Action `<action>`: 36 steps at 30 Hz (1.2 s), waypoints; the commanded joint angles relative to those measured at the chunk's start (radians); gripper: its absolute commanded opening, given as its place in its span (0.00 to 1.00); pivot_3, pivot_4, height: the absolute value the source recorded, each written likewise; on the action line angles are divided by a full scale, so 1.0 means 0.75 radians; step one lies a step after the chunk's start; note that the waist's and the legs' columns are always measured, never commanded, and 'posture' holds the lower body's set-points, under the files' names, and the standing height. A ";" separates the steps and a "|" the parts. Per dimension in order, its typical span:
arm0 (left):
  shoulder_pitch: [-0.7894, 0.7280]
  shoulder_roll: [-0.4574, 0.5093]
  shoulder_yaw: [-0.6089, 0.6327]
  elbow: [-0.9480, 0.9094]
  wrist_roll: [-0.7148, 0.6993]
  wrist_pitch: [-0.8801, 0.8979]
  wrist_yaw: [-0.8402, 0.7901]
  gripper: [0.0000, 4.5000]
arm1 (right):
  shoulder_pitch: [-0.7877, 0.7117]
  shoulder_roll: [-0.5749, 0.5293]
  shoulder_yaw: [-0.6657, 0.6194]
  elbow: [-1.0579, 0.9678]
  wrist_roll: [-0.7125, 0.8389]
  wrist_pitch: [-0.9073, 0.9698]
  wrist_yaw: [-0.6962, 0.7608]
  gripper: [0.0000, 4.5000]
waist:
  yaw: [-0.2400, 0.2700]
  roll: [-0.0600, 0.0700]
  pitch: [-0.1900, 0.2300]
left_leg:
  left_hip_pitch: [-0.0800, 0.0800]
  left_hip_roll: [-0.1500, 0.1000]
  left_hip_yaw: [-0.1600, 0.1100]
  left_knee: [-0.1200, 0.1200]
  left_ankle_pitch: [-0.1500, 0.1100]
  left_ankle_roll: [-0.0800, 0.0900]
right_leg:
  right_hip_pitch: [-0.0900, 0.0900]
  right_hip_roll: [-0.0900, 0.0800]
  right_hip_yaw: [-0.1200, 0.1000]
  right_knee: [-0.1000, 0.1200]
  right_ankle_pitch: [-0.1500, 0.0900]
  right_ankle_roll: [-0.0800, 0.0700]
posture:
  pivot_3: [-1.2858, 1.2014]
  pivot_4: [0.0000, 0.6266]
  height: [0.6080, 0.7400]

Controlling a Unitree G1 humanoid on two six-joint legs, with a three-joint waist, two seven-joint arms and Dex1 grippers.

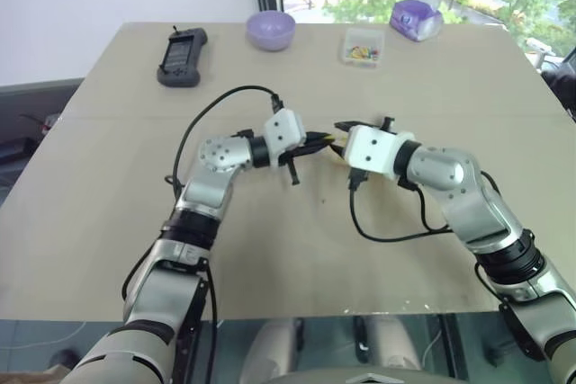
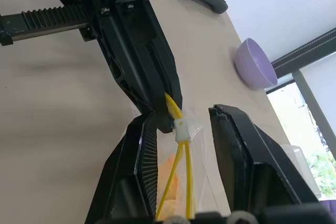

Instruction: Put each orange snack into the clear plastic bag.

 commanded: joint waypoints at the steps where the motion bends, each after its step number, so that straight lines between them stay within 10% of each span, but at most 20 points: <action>1: -0.028 0.004 0.021 -0.047 -0.009 -0.006 0.010 0.00 | -0.007 -0.006 -0.047 -0.045 -0.008 -0.008 -0.003 0.22 | 0.000 0.000 0.000 | 0.000 0.000 0.000 0.000 0.000 0.000 | 0.000 0.000 0.000 0.000 0.000 0.000 | 0.52 0.24 1.00; 3: -0.028 0.004 0.020 -0.046 -0.008 -0.006 0.010 0.00 | -0.008 -0.006 -0.048 -0.045 -0.008 -0.008 -0.004 0.01 | 0.000 0.000 0.000 | 0.000 0.000 0.000 0.000 0.000 0.000 | 0.000 0.000 0.000 0.000 0.000 0.000 | 0.52 0.24 1.00; 36: -0.004 0.077 0.085 -0.023 -0.052 -0.042 -0.009 0.00 | 0.425 -0.335 -0.409 -0.159 0.072 0.035 -0.044 0.01 | 0.004 0.000 0.000 | 0.001 0.000 0.001 0.000 0.000 0.000 | 0.002 0.000 0.001 0.000 0.000 0.000 | 0.52 0.24 1.00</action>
